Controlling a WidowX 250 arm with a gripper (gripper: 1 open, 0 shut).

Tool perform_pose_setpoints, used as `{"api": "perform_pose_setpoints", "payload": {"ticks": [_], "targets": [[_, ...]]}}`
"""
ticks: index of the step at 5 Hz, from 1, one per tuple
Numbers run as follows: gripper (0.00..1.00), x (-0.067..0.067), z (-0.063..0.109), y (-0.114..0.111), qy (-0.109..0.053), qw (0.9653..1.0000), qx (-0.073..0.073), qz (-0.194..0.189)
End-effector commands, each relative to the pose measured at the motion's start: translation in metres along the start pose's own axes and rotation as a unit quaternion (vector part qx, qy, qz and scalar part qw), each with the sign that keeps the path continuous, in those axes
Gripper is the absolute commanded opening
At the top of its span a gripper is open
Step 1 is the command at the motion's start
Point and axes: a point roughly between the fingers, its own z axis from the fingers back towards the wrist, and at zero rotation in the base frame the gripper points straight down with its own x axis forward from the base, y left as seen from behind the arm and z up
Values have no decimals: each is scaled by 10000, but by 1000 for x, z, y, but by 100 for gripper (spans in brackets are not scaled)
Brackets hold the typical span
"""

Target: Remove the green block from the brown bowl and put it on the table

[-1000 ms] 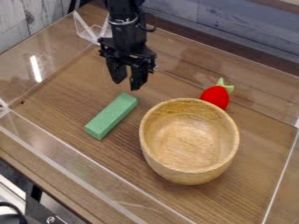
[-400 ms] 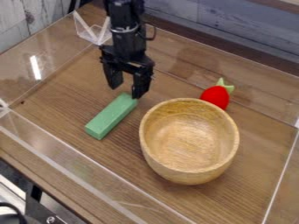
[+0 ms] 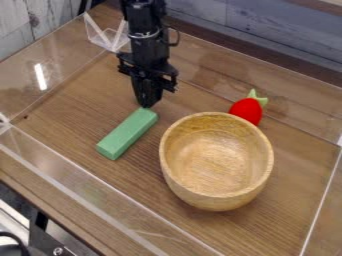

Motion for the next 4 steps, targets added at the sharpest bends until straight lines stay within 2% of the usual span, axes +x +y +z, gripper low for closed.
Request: {"api": "perform_pose_setpoints", "payload": {"ticks": [1,2,3,4], "targets": [[100,5,41,0,-547,9983,-21,202],[100,-1,65,-2,-763,9962,-153,398],[100,0,80,5,-874,9947,-188,515],[100,3,84,11,-959,9935,-188,587]]}}
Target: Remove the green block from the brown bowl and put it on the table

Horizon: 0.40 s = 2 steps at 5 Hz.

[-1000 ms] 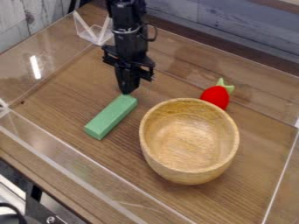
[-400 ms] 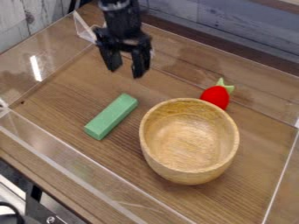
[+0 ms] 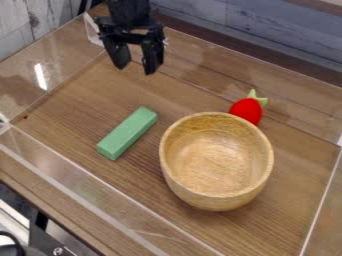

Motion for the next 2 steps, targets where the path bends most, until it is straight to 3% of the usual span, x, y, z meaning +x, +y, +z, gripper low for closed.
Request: {"api": "perform_pose_setpoints", "payload": {"ticks": [1,2], "targets": [[100,8,13,17,-367,9993,95,-73],[100,6,4,28,-383,9992,69,-97]]}}
